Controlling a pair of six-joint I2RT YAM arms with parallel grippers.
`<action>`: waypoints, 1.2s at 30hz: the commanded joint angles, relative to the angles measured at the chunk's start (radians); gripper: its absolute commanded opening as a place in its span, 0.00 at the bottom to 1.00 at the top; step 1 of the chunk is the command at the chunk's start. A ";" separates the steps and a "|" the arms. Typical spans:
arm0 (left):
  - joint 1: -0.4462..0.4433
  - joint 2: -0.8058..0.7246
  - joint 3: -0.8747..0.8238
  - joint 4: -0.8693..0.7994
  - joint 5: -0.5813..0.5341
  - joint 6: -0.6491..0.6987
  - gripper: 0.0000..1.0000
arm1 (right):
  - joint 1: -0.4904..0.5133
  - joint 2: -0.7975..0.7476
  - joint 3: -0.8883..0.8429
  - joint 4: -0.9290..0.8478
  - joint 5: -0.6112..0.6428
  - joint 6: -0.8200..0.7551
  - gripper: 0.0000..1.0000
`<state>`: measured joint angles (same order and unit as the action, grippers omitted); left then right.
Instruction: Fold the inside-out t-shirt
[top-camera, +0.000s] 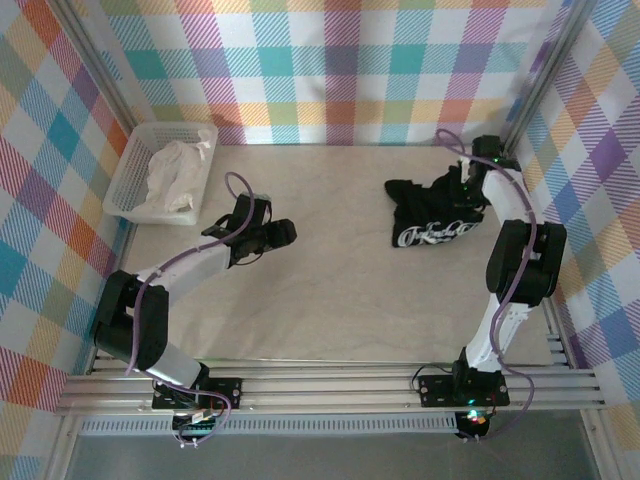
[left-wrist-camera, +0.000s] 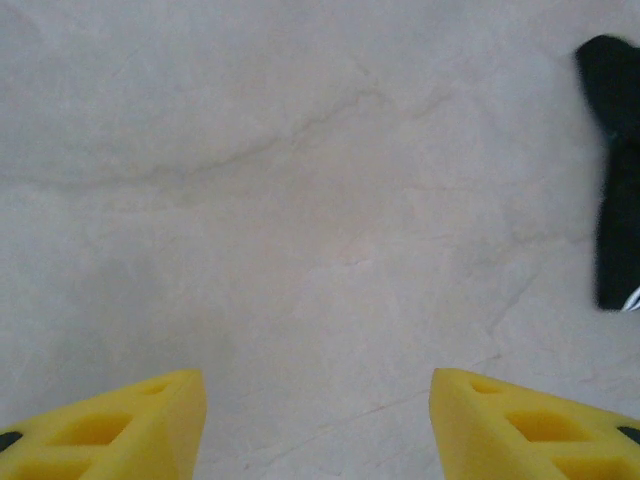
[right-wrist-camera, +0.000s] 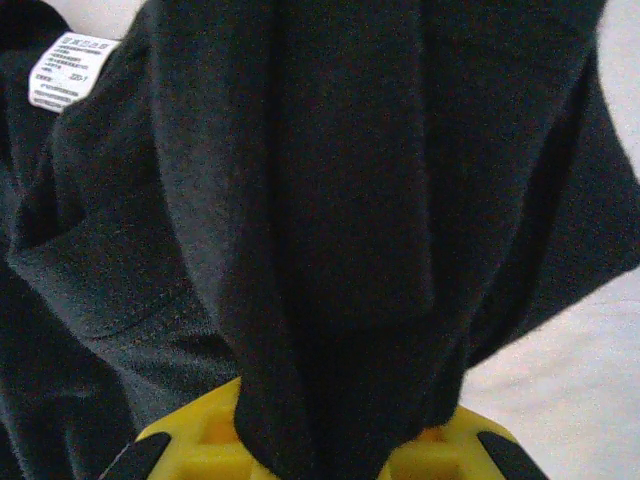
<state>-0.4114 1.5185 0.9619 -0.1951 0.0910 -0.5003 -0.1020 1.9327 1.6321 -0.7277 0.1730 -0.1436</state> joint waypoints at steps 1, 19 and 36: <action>0.006 -0.032 -0.016 -0.048 -0.013 0.023 0.61 | -0.030 0.067 0.089 -0.030 0.192 -0.114 0.08; 0.013 -0.090 -0.045 -0.040 -0.197 0.054 0.67 | 0.071 -0.132 -0.009 0.113 0.348 0.036 0.73; 0.066 -0.367 -0.376 0.263 -0.955 0.300 1.00 | 0.226 -0.677 -1.096 0.981 0.175 0.281 1.00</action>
<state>-0.3649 1.1187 0.6426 -0.0906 -0.7341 -0.3588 0.1295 1.2366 0.6140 -0.0246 0.3088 0.1207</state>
